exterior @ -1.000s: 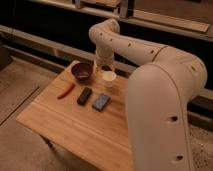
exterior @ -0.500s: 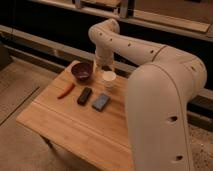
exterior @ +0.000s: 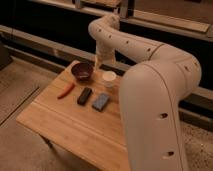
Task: Pick up the ceramic cup
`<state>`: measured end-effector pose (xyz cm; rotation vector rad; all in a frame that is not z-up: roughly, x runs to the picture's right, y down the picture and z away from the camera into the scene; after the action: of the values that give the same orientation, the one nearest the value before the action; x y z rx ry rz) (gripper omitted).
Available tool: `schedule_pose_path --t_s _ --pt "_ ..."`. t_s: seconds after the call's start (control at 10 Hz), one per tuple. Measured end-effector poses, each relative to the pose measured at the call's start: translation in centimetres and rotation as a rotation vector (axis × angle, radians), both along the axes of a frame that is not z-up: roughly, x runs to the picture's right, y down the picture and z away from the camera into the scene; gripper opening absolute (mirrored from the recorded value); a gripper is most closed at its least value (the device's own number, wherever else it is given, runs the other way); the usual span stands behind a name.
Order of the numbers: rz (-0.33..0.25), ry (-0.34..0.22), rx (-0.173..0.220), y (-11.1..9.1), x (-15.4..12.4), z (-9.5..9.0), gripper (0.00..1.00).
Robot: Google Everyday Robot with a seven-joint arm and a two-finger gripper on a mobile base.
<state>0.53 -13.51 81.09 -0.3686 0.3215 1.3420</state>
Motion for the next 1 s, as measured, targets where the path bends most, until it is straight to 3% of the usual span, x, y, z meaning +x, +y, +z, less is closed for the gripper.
schedule_pose_path --t_s 0.7,1.0 --pt "-0.006 -0.044 -0.03 1.5 -3.8 2.4 0.65" --pt "0.022 -0.002 -0.072 2.9 -3.2 4.0 0.65"
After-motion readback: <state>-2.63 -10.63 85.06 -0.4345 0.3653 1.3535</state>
